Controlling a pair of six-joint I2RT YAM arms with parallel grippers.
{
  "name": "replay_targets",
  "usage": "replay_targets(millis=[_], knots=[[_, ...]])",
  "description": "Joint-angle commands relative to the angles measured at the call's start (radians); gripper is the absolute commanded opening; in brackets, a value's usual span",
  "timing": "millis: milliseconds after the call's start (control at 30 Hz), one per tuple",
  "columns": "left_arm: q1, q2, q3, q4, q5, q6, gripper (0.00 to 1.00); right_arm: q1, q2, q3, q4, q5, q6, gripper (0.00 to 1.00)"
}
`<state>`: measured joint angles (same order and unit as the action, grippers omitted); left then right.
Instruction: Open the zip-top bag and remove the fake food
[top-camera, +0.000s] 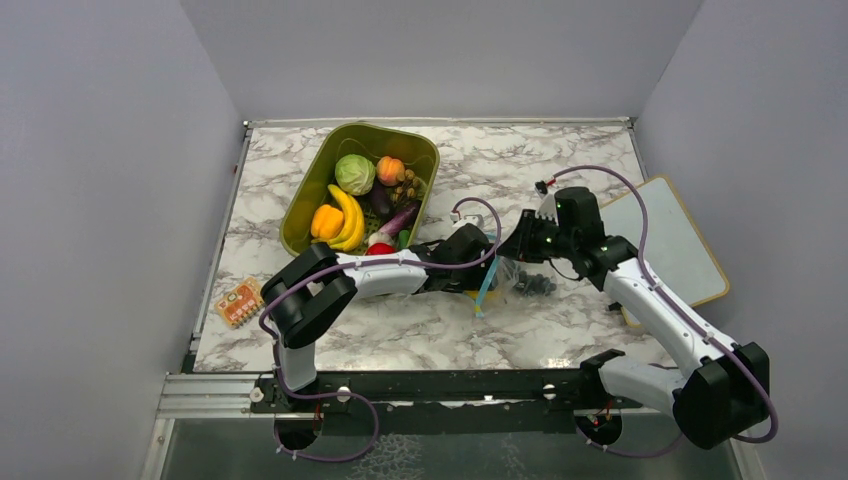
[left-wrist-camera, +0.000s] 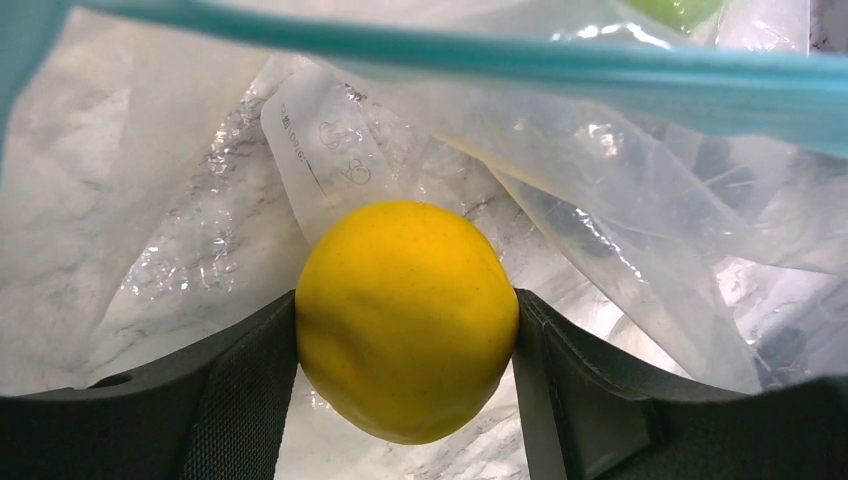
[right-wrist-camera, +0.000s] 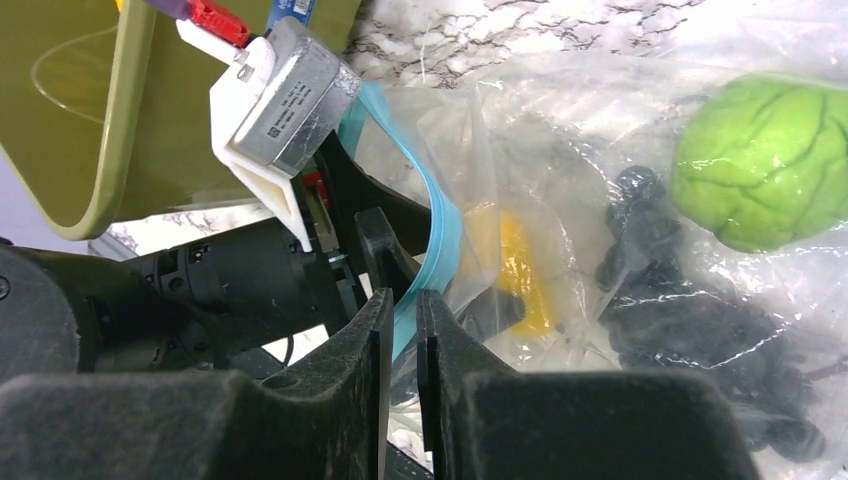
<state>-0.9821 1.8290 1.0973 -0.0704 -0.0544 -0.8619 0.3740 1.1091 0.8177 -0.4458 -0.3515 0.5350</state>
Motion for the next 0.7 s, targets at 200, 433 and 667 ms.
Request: replay_targets(millis=[200,433,667], knots=[[-0.001,-0.023,-0.025,-0.049,-0.056,0.035,0.63,0.005,0.024,-0.030,-0.021,0.073,0.001,0.16],[-0.003,0.012,0.002,-0.053,-0.024,0.049,0.76,0.005,0.008,-0.089,0.006,0.005,0.030,0.26],[-0.003,0.007,-0.025,-0.054,-0.037,0.044,0.57,0.003,-0.038,-0.130,-0.023,0.086,0.043,0.15]])
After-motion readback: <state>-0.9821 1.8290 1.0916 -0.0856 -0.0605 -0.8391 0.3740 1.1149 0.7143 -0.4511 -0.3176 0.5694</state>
